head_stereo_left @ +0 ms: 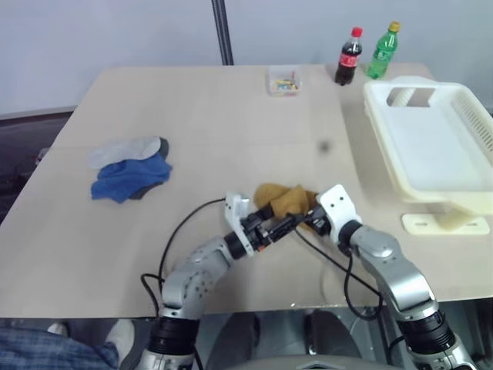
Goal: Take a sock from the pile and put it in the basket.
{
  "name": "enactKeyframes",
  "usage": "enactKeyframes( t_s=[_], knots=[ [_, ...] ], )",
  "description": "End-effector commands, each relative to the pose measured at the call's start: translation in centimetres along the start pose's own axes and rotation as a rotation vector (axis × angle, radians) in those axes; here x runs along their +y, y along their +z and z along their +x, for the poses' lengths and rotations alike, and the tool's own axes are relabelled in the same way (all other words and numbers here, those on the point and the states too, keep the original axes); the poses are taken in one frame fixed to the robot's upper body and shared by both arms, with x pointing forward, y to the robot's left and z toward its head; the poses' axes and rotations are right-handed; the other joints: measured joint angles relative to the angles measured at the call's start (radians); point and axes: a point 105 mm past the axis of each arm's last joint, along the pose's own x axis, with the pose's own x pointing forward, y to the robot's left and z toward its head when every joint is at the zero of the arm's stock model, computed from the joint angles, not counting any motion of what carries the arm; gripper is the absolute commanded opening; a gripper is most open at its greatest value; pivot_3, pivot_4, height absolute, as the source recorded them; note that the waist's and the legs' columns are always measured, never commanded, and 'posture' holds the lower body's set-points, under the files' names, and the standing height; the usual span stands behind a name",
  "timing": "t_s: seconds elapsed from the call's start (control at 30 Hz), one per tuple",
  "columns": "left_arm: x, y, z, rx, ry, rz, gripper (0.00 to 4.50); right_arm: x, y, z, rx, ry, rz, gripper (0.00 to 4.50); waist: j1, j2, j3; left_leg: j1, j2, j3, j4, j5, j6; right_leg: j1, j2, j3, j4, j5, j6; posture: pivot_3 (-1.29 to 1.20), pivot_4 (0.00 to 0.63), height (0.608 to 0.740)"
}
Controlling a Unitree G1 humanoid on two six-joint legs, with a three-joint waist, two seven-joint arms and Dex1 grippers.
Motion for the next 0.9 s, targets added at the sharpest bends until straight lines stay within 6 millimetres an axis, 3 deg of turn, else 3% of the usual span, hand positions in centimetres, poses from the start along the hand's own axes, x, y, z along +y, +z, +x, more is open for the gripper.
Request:
enactKeyframes(
  t_s=[0.03, 0.37, 0.57, 0.9],
  knots=[
    [-1.2, 2.9, -0.8, -0.103, -0.05, 0.086, 4.48, 0.5, -0.7, -0.4, 0.023, 0.025, 0.001, 2.73, 0.0, 0.0, 0.0, 0.0, 0.0, 0.0, 0.0, 0.0, 0.0, 0.0, 0.0, 0.0, 0.0, 0.0, 0.0, 0.0, 0.15, 0.74],
    [-2.4, 4.3, -1.1, -0.141, -0.15, 0.23, 4.48, 0.7, -0.8, -0.2, 0.026, 0.03, 0.008, 2.73, 0.001, 0.0, 0.0, 0.0, 0.0, 0.0, 0.0, 0.0, 0.0, 0.0, 0.0, 0.0, 0.0, 0.0, 0.0, 0.0, 0.15, 0.74],
    [-3.9, 2.0, -1.0, -0.027, -0.258, 0.198, 4.48, 0.7, -0.8, -0.3, 0.025, 0.024, 0.014, 2.73, 0.0, 0.0, 0.0, 0.0, 0.0, 0.0, 0.0, 0.0, 0.0, 0.0, 0.0, 0.0, 0.0, 0.0, 0.0, 0.0, 0.15, 0.74],
    [-2.2, 0.0, -0.7, 0.112, -0.19, 0.204, 4.48, 0.9, -0.9, -0.4, 0.026, 0.023, 0.019, 2.73, 0.001, 0.0, 0.0, 0.0, 0.0, 0.0, 0.0, -0.001, 0.002, 0.0, 0.001, 0.0, 0.0, 0.0, 0.0, 0.0, 0.15, 0.74]
  ],
)
